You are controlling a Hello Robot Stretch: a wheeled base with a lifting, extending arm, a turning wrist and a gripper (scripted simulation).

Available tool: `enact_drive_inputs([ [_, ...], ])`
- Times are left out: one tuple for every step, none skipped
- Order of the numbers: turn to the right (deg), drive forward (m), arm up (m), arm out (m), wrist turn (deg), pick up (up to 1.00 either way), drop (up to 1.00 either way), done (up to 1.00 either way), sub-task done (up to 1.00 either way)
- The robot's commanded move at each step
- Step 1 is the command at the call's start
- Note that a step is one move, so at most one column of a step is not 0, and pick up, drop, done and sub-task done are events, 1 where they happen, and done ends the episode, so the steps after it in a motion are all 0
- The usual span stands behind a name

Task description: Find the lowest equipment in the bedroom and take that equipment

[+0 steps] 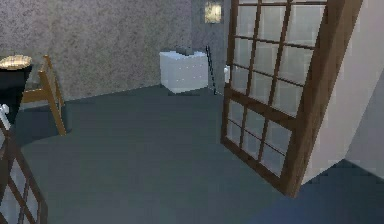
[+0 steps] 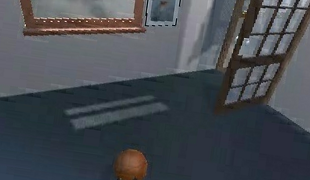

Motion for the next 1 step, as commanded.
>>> enact_drive_inputs([
  [0.0,0.0,0.0,0.0,0.0,0.0,0.0,1.0,0.0],
])
